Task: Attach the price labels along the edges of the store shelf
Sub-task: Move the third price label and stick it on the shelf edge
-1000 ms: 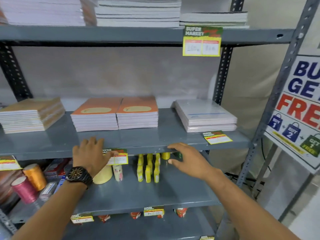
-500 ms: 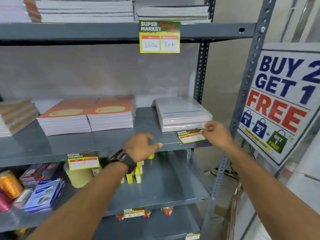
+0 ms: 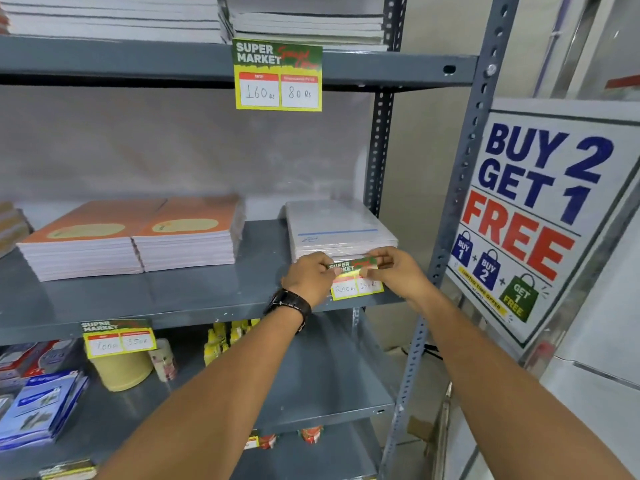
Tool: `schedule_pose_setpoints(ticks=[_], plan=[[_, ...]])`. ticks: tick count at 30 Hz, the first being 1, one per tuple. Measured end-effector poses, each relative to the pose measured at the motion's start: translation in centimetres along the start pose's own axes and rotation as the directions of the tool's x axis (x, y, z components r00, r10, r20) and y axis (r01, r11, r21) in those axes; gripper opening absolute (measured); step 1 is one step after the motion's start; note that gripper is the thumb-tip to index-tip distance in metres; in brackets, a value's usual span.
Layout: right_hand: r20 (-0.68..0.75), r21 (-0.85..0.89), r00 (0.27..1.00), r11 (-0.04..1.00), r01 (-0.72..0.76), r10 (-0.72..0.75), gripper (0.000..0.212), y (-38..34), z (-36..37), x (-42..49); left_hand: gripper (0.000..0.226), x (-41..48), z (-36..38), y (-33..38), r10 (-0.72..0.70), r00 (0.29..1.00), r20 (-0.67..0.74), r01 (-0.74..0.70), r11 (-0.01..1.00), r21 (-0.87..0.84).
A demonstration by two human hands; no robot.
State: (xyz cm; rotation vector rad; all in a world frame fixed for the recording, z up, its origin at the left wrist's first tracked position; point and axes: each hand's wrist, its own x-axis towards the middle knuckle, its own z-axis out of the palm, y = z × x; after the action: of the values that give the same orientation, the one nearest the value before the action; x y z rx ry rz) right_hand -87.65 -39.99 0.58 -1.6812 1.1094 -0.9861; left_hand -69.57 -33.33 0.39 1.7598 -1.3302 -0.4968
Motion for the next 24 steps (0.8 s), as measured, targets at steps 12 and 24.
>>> schedule_pose_setpoints(ticks=[12, 24], plan=[[0.037, -0.237, 0.987, 0.958, 0.162, -0.157, 0.006, 3.1, 0.3, -5.9, 0.009, -5.8, 1.1, -2.3, 0.18, 0.984, -0.012, -0.178, 0.98, 0.086], [-0.05, -0.494, 0.971, 0.851, 0.179, -0.233, 0.012, 2.9, 1.9, -6.1, 0.021, -5.3, 2.2, -2.5, 0.22, 0.972, -0.078, -0.19, 0.94, 0.283]])
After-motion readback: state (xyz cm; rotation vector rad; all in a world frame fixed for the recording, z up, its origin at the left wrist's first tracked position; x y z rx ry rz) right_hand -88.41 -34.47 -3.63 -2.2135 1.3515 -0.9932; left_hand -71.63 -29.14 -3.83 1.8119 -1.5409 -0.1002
